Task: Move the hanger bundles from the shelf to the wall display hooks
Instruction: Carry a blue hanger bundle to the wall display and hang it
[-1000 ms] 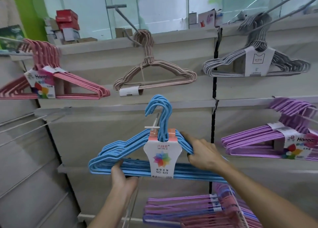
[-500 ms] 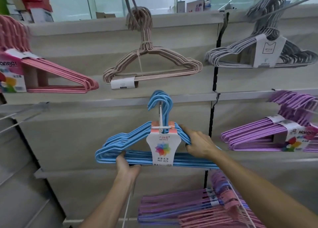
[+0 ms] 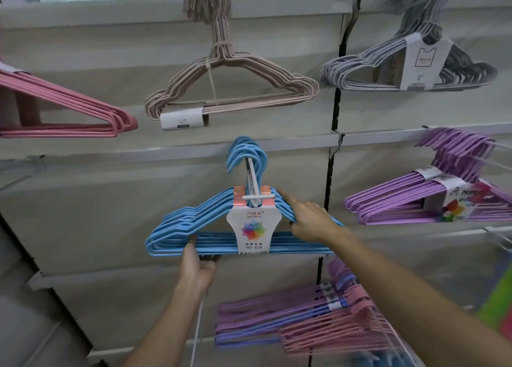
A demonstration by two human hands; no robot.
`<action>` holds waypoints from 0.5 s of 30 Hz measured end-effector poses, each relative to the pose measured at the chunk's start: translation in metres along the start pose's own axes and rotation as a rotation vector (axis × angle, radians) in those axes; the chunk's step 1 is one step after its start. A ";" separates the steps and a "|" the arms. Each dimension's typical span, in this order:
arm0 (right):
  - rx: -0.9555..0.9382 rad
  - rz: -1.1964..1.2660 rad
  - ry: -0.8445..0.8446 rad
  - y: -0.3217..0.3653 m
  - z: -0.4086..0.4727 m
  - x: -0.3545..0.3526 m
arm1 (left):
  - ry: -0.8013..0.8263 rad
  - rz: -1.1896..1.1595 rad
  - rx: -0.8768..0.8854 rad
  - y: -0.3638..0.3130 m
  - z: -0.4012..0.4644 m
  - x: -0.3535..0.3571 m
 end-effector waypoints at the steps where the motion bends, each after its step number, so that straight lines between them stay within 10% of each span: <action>1: 0.007 0.000 0.000 0.000 0.001 0.002 | 0.023 0.022 -0.009 -0.002 0.001 -0.002; 15: 0.024 0.045 -0.257 0.000 -0.052 -0.008 | 0.349 0.828 -0.042 -0.010 -0.066 -0.023</action>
Point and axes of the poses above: each hand's wrist, its own z-axis towards the middle knuckle, its own x-axis out of the palm, y = z × x, the point moved 1 cm from there along z, towards the middle knuckle, and after that the axes turned 3 degrees about z, right-handed, at the moved point
